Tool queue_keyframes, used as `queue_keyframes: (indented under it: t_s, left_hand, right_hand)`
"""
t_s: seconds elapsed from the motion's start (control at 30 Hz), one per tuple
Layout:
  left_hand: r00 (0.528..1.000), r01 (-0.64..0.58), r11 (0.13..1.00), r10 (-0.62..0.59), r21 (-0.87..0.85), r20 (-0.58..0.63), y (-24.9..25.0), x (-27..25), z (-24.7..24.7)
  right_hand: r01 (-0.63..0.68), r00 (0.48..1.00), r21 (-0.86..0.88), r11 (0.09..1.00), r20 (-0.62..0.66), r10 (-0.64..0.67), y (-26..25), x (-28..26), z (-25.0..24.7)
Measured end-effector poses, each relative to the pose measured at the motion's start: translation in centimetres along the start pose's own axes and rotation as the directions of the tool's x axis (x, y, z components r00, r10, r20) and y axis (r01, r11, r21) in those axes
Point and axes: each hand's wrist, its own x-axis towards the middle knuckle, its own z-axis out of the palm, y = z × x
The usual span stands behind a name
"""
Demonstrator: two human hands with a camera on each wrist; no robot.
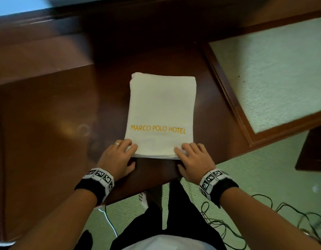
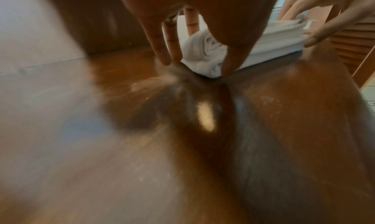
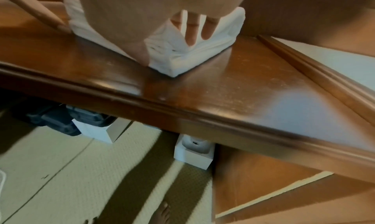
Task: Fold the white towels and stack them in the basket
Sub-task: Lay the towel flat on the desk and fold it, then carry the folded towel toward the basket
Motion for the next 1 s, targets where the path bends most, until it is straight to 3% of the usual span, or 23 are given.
queue_keyframes:
  t_s: [0.07, 0.13, 0.23, 0.3, 0.4, 0.43, 0.57, 0.63, 0.7, 0.77, 0.87, 1.0]
  left_hand:
    - [1.000, 0.024, 1.000, -0.024, 0.003, -0.005, -0.2, -0.2, 0.3]
    - [0.998, 0.009, 1.000, -0.008, 0.009, -0.062, 0.1, 0.5, 0.1]
    - [0.997, -0.007, 0.999, 0.010, 0.037, -0.074, 1.3, 2.1, 0.1]
    - [1.000, 0.003, 0.999, -0.003, 0.033, -0.018, 2.6, 2.9, 0.3]
    - [0.995, 0.001, 0.999, 0.002, -0.034, 0.098, 3.5, 3.6, -0.3]
    - [0.996, 0.018, 0.998, -0.013, -0.054, 0.087, 3.4, 3.8, -0.7]
    - [0.983, 0.091, 0.992, -0.105, -0.092, -0.152, 2.4, 6.2, -2.0]
    - [0.986, 0.139, 0.989, -0.143, -0.046, -0.090, 2.5, 8.0, -1.7]
    - [0.976, 0.198, 0.980, -0.197, -0.005, 0.093, 2.6, 9.0, -0.9]
    - [0.947, 0.249, 0.968, -0.245, 0.005, 0.208, 2.2, 9.0, 0.0]
    - [0.925, 0.316, 0.948, -0.313, 0.020, 0.216, 0.7, 8.4, -0.1]
    - [0.932, 0.344, 0.939, -0.344, 0.025, 0.117, -1.3, 10.6, -2.4]
  right_hand:
    - [-0.009, 0.999, -0.011, 1.000, 0.038, 0.010, 0.6, -0.1, 0.2]
    - [-0.051, 0.999, 0.005, 0.999, -0.004, 0.051, 1.4, 0.7, 0.0]
    - [-0.183, 0.983, 0.009, 0.983, -0.032, 0.183, 3.1, 2.0, -0.7]
    - [-0.263, 0.965, -0.023, 0.965, 0.013, 0.263, 3.6, 2.1, -1.2]
    - [-0.265, 0.958, -0.032, 0.964, 0.109, 0.267, 3.8, 1.1, -1.5]
    - [-0.283, 0.954, -0.003, 0.959, 0.103, 0.282, 3.9, 1.0, -1.7]
    - [-0.303, 0.944, 0.147, 0.941, -0.088, 0.318, 3.8, 4.3, -2.9]
    - [-0.251, 0.959, 0.146, 0.957, -0.094, 0.266, 3.0, 7.0, -2.7]
    - [-0.231, 0.973, 0.104, 0.967, 0.026, 0.230, 2.9, 8.6, -1.7]
    - [-0.290, 0.946, 0.083, 0.953, 0.173, 0.273, 4.3, 8.5, -0.3]
    - [-0.353, 0.918, 0.083, 0.932, 0.223, 0.328, 7.0, 7.1, 0.6]
    - [-0.291, 0.954, 0.079, 0.954, 0.103, 0.282, 8.9, 9.3, -1.7]
